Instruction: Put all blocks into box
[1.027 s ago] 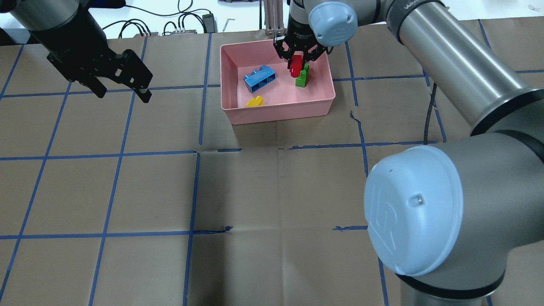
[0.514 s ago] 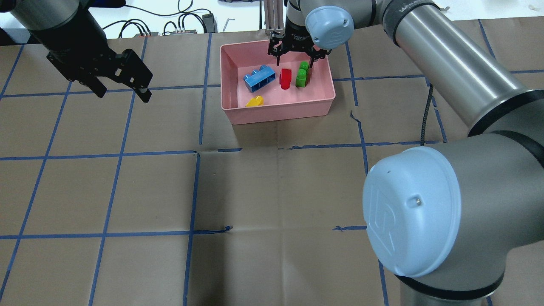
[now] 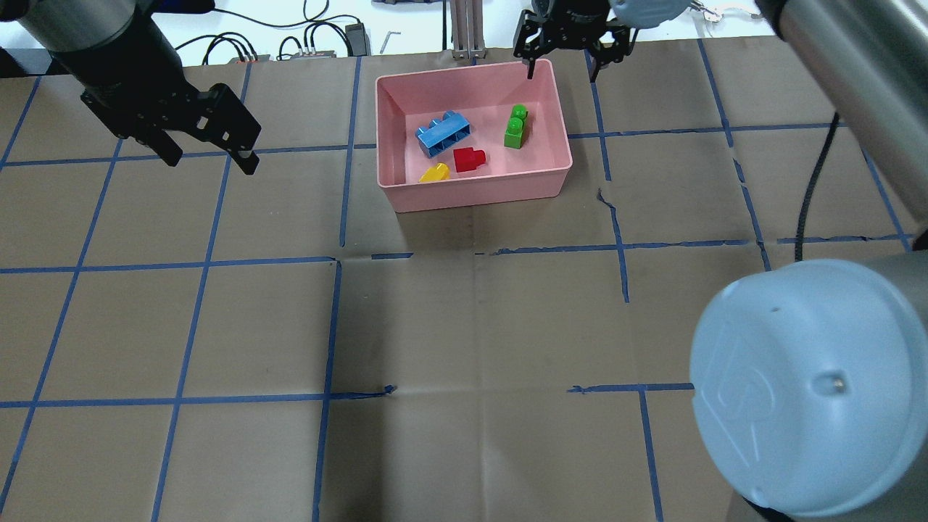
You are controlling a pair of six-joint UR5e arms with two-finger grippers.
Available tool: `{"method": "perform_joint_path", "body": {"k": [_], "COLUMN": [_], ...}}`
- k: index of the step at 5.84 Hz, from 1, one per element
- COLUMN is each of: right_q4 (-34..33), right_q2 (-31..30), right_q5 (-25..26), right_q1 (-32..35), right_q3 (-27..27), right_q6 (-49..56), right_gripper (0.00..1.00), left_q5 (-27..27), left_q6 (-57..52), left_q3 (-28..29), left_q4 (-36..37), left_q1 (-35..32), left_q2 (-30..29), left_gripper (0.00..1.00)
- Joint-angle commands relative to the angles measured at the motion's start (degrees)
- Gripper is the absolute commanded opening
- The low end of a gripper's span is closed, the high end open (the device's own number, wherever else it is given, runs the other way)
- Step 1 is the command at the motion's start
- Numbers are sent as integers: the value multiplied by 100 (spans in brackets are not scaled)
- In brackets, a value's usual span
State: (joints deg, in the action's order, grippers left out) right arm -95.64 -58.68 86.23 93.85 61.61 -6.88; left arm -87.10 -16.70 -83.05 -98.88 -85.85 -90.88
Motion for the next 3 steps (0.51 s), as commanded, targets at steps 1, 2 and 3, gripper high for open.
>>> {"method": "perform_joint_path", "body": {"k": [1,2,3], "right_q4": [458,685,722], "right_q2": [-1033,-1771,-2274], "right_q5": [488,570,597], "right_q1": [-419,-411,-411], "right_q3": [907,1610,2070], "right_q6": [511,460,450], "right_gripper": [100,100,100], "left_q5": [0,0,0], "left_q6": [0,0,0], "left_q3": [-1,-1,-1], "left_q4": [-9,0,0], "left_q1": [6,7,7], "left_q2": [0,0,0], "left_gripper": [100,100,100]}}
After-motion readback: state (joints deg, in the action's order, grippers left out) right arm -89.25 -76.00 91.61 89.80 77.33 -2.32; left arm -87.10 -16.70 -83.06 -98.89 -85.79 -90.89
